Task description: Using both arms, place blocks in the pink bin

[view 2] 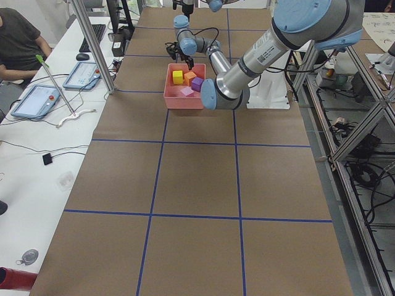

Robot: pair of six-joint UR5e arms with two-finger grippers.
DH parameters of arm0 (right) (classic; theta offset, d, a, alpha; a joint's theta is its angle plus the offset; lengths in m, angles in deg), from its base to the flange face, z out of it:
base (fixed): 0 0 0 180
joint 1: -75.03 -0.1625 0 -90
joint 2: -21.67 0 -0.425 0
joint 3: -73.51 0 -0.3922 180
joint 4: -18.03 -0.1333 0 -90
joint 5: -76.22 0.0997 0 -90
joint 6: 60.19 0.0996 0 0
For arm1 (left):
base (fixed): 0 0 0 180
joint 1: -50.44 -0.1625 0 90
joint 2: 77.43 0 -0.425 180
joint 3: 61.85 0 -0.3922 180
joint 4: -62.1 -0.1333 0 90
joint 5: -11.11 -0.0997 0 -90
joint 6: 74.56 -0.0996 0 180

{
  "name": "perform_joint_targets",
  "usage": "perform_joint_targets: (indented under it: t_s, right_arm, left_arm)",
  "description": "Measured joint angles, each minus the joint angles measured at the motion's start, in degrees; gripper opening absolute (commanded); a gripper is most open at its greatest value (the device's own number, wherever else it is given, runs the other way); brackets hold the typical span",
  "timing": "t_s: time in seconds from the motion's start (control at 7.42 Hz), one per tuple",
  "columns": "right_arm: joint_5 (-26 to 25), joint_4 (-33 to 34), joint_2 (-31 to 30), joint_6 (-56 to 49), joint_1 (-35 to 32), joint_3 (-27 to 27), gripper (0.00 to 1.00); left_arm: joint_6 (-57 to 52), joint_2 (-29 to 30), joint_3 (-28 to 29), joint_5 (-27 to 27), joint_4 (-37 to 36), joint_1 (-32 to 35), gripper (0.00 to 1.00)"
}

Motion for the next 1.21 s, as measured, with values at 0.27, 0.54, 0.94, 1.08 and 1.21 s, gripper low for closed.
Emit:
perform_joint_targets:
  t_s: [0.27,0.54,0.94,1.08,1.21]
  right_arm:
    - [4.2,0.1,-0.2,-7.1,-5.3,-3.0,1.0]
    - [9.9,0.1,-1.0,-15.6,-12.0,-6.7,1.0]
    - [15.2,0.0,-5.0,-25.2,-17.3,-10.0,1.0]
    - [18.0,0.0,-5.7,-26.7,-18.9,-10.8,1.0]
    - [20.0,-0.1,-6.3,-27.4,-20.2,-11.4,1.0]
  left_arm:
    - [-12.0,-17.1,-24.6,2.6,-9.7,6.6,0.99]
    - [-30.0,-33.4,-38.9,3.3,-14.5,13.6,0.99]
    - [-65.0,-51.0,-42.7,3.5,-15.3,27.4,1.0]
    - [-76.9,-54.8,-41.4,3.6,-15.3,32.4,1.0]
    - [-87.4,-57.1,-38.8,4.6,-15.2,37.7,1.0]
